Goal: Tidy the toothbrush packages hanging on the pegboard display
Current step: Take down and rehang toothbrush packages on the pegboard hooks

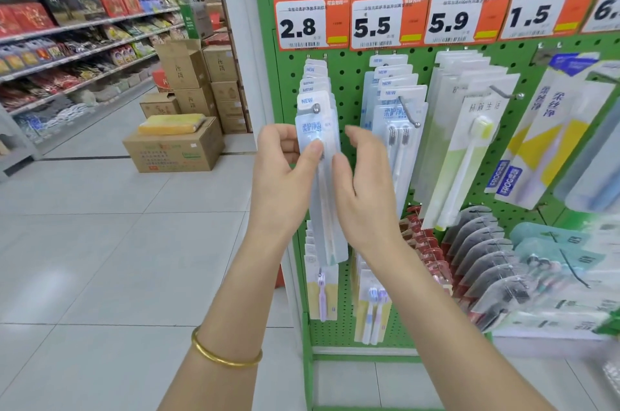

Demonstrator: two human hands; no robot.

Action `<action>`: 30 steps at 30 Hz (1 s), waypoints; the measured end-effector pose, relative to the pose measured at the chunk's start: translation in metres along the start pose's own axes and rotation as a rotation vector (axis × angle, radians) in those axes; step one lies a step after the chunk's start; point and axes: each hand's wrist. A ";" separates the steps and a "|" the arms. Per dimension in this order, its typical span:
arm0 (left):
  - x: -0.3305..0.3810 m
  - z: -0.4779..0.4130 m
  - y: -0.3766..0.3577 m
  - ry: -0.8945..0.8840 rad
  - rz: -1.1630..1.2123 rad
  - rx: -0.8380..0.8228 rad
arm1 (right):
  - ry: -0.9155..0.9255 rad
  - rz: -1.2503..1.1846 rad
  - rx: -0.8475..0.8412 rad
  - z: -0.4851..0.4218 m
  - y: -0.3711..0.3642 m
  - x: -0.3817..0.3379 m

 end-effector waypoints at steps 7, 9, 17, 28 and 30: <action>0.000 -0.005 0.005 0.035 0.005 -0.047 | -0.173 -0.448 -0.039 -0.062 -0.015 -0.013; 0.000 -0.006 0.006 0.049 0.004 -0.054 | -0.203 -0.494 -0.024 -0.075 -0.018 -0.013; -0.002 -0.009 0.010 0.067 -0.026 -0.071 | -0.194 -0.487 0.042 -0.099 -0.030 -0.011; -0.005 -0.011 0.010 0.058 -0.020 -0.060 | -0.245 -0.546 -0.005 -0.098 -0.031 -0.014; -0.005 -0.011 0.010 0.052 -0.019 -0.057 | -0.217 -0.554 0.018 -0.095 -0.030 -0.011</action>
Point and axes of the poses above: each hand's wrist, its own z-axis away from the middle knuckle, its own y-axis out of the back of the hand, x = y × z, and after that the axes turned 5 degrees about -y, right-handed
